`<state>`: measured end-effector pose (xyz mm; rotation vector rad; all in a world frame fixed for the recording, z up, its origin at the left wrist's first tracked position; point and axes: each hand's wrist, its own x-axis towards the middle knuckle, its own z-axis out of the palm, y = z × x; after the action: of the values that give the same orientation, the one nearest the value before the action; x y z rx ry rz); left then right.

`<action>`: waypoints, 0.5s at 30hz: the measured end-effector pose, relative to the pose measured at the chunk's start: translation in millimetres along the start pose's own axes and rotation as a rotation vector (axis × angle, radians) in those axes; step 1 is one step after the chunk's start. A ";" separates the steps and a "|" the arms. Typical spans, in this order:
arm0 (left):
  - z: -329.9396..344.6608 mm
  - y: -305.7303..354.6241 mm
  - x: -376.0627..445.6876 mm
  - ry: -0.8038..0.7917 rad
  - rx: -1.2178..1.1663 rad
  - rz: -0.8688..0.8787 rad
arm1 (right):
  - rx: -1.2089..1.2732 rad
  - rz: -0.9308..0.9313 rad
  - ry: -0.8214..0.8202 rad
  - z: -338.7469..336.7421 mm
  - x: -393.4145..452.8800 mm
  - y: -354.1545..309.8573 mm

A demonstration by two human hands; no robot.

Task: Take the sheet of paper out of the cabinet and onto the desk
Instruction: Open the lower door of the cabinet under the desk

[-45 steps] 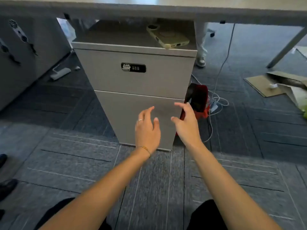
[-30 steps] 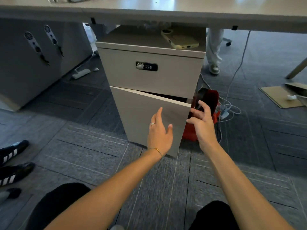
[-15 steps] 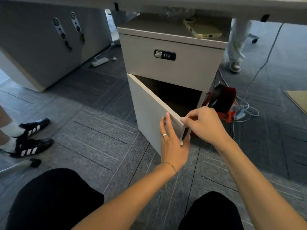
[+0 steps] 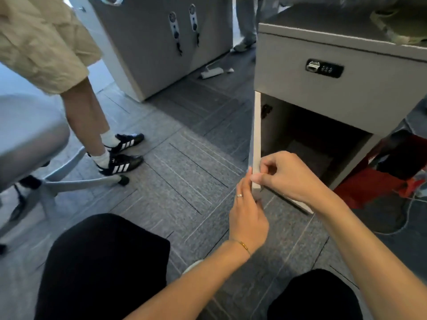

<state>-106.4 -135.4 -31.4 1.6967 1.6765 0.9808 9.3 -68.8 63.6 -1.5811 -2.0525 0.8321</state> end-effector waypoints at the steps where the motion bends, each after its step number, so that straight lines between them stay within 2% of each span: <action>1: -7.2 -4.4 1.3 0.028 -0.009 -0.039 | 0.036 -0.019 -0.011 8.2 5.4 -4.0; 5: -32.0 -21.2 9.2 0.122 -0.052 -0.164 | 0.081 -0.084 -0.036 39.1 24.6 -21.0; 15: -82.2 -61.6 48.8 0.232 -0.017 -0.236 | 0.166 -0.089 0.078 90.5 67.8 -64.7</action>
<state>-211.4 -91.6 -27.9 1.3769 1.9585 1.1057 -113.6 -33.3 38.9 -1.4015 -1.9309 0.8702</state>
